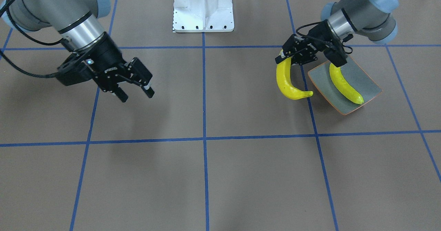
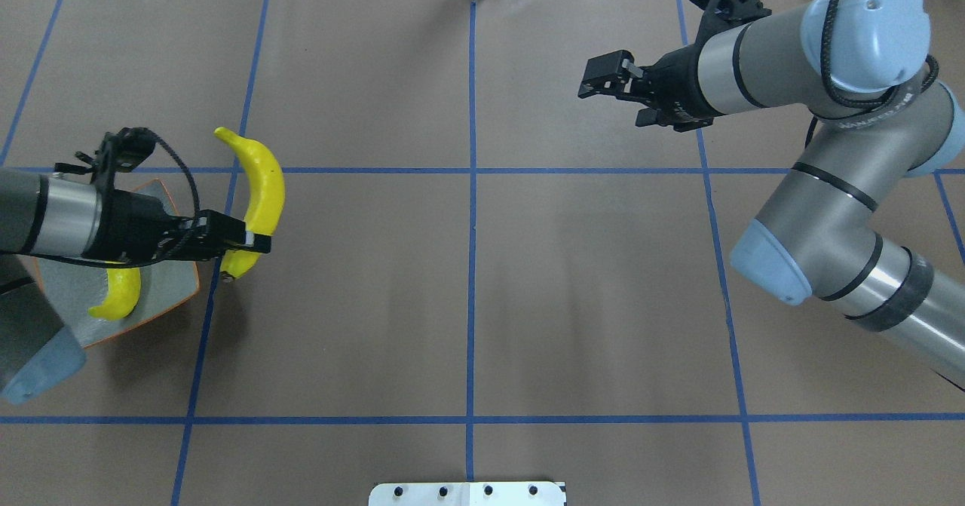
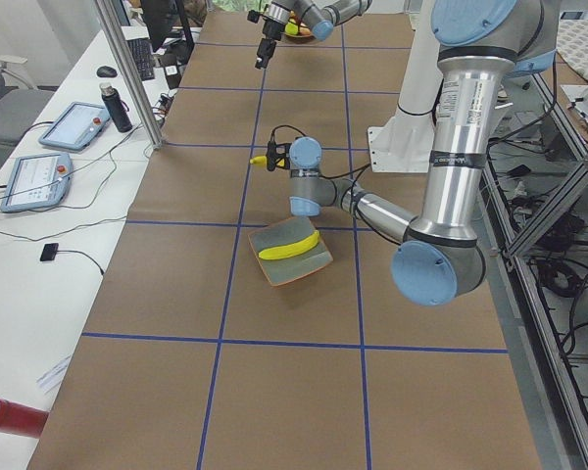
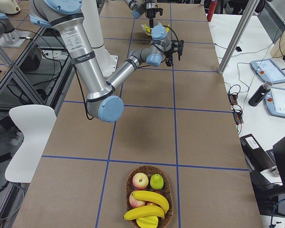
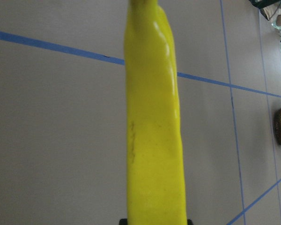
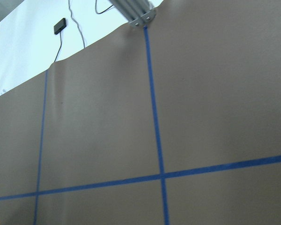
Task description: Transfer all bananas from basket to plate
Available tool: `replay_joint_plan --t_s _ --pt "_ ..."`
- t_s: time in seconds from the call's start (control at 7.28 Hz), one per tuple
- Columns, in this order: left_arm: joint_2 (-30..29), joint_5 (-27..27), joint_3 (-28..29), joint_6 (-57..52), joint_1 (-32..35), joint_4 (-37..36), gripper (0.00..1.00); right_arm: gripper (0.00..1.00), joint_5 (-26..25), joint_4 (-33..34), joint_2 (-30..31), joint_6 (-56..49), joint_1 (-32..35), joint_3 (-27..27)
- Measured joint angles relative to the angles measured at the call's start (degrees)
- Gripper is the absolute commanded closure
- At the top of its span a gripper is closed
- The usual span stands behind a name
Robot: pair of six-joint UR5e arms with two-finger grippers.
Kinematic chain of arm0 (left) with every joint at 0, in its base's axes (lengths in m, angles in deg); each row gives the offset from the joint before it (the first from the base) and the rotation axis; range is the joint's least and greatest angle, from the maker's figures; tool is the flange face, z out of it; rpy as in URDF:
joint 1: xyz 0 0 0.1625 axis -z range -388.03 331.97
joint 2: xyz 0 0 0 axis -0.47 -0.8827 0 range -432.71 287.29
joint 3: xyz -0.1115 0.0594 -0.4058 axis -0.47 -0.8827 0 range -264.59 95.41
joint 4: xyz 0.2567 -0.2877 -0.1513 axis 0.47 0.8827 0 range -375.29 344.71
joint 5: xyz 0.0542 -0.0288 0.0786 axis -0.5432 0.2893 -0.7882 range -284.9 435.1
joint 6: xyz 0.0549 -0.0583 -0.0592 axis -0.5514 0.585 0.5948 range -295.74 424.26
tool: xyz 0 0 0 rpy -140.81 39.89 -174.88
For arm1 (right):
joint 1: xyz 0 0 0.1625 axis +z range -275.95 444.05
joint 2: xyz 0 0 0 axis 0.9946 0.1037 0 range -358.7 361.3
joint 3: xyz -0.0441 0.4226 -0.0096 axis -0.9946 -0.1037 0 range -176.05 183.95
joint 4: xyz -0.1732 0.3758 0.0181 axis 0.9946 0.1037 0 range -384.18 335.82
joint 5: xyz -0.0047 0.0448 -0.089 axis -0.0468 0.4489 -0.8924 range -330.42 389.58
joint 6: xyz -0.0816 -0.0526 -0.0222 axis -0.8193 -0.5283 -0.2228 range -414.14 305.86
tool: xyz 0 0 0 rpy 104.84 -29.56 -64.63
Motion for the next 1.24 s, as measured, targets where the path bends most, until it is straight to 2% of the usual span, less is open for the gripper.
replay_joint_plan --t_s 0.27,0.41,0.55,0.69,0.82,1.24 --pt "8.5 -0.1 -0.4 3.3 2.6 -0.4 1.00 0.00 1.4 -0.2 5.8 -10.5 4.1 -2.5" --pt "11.5 -0.1 -0.1 4.1 3.3 -0.5 0.80 0.00 3.4 -0.3 8.2 -16.2 6.6 -3.8" --pt "13.2 -0.6 0.2 4.4 3.5 -0.5 0.51 0.00 5.6 -0.4 10.4 -21.7 9.2 -4.6" --pt "14.0 -2.1 0.7 4.4 3.3 -0.5 0.19 0.00 7.8 -0.4 12.3 -26.9 11.6 -5.5" --pt "14.1 -3.5 1.2 4.2 3.1 -0.5 0.00 0.00 9.6 -0.4 13.6 -31.0 13.8 -6.6" --pt "13.4 -3.6 1.2 3.9 3.0 -0.3 0.00 0.00 13.6 -0.5 16.6 -38.9 18.8 -8.6"
